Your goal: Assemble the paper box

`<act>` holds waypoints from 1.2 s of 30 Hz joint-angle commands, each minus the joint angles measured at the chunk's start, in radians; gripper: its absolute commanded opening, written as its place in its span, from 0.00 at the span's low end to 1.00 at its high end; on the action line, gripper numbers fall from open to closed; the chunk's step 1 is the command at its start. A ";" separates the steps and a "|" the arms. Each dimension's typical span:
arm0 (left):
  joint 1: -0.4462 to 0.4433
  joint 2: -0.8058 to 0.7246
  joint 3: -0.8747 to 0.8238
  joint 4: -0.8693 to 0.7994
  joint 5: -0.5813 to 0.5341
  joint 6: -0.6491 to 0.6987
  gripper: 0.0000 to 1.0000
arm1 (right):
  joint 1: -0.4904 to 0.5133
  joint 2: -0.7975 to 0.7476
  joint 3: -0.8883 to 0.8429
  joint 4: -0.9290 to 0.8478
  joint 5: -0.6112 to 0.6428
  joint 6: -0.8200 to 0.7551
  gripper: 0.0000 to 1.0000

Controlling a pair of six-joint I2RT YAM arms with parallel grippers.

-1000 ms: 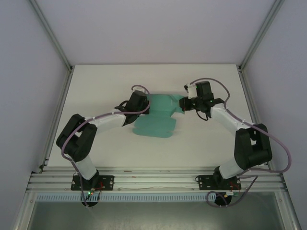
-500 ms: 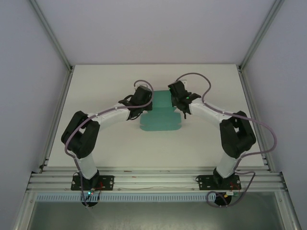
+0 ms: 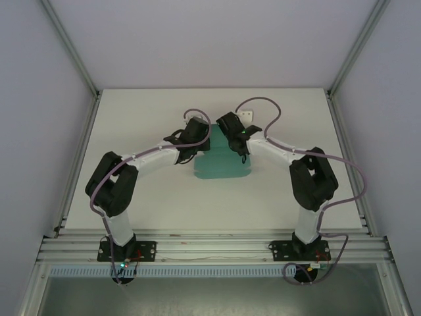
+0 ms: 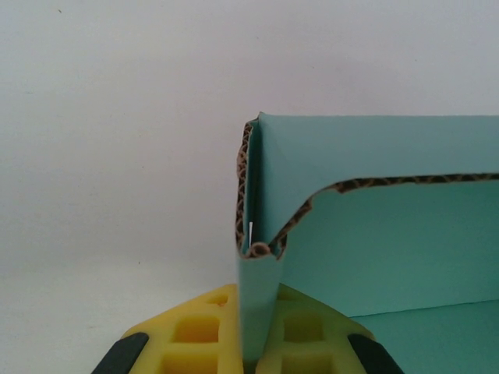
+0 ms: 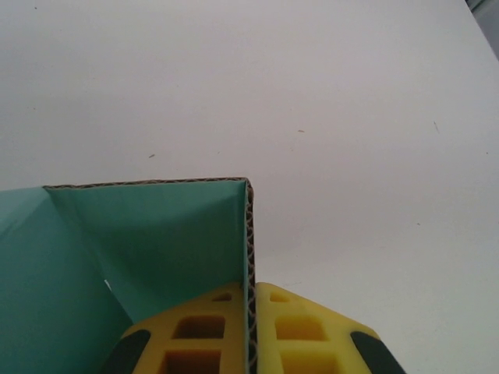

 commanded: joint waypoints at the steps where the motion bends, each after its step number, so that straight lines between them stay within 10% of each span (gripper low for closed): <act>1: -0.003 0.001 0.026 0.023 -0.011 -0.008 0.00 | 0.002 -0.081 -0.052 0.022 -0.079 -0.037 0.15; 7: -0.001 -0.025 -0.024 0.089 -0.015 0.057 0.00 | -0.007 -0.301 -0.168 0.072 -0.271 -0.159 0.49; 12: -0.001 -0.045 -0.053 0.131 -0.010 0.079 0.00 | -0.034 -0.499 -0.256 0.074 -0.442 -0.227 1.00; 25: -0.001 -0.119 -0.135 0.234 0.025 0.111 0.00 | -0.512 -0.653 -0.425 0.115 -0.941 -0.151 0.92; 36: -0.001 -0.126 -0.151 0.260 0.023 0.142 0.00 | -0.522 -0.392 -0.318 0.158 -1.475 -0.334 0.69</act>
